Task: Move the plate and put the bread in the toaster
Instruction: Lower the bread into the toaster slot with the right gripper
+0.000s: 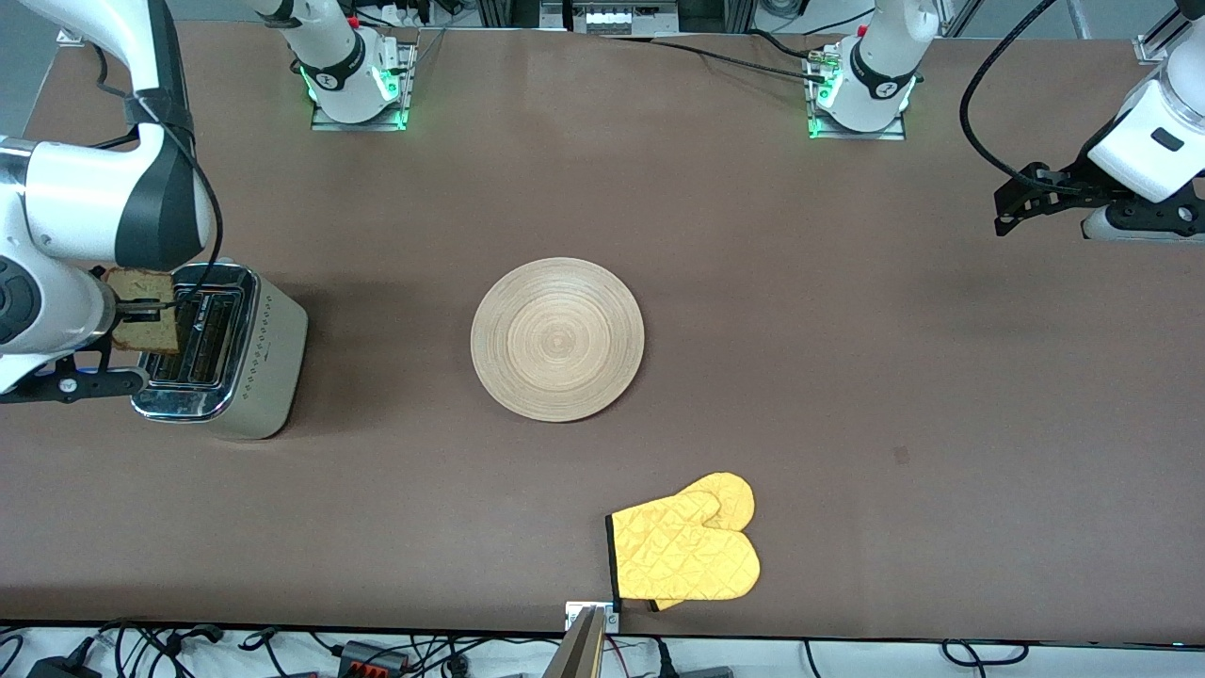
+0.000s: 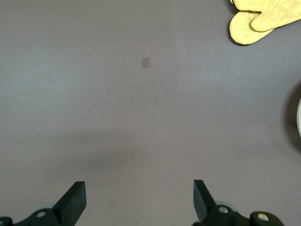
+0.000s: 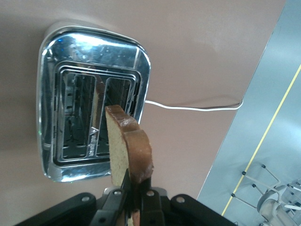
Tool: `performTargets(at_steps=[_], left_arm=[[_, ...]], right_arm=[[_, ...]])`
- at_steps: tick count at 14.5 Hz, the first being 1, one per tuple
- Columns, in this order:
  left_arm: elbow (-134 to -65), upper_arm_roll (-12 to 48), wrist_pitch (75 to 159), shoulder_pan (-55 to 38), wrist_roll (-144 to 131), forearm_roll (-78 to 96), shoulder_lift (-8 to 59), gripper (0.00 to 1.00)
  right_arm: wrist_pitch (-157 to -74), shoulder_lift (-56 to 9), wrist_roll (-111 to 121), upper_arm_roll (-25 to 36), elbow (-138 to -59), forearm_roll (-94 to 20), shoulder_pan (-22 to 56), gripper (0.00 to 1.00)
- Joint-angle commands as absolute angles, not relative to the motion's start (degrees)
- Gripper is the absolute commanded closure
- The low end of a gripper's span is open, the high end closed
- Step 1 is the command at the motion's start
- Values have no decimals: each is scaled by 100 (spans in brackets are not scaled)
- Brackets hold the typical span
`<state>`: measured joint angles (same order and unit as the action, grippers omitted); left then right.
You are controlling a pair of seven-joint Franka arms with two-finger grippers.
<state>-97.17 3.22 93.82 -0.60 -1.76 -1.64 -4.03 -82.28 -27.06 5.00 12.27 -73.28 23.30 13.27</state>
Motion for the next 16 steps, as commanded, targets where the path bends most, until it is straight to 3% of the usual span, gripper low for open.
performTargets(at_steps=[1, 16], left_arm=[[-9554, 316, 9272, -70, -97, -272, -334, 0], [-9554, 360, 9264, -79, -123, -272, -334, 0]], right_arm=[[-8156, -2847, 589, 1195, -7093, 2111, 1310, 100], [-8323, -3102, 387, 1195, -6970, 1521, 1230, 100]])
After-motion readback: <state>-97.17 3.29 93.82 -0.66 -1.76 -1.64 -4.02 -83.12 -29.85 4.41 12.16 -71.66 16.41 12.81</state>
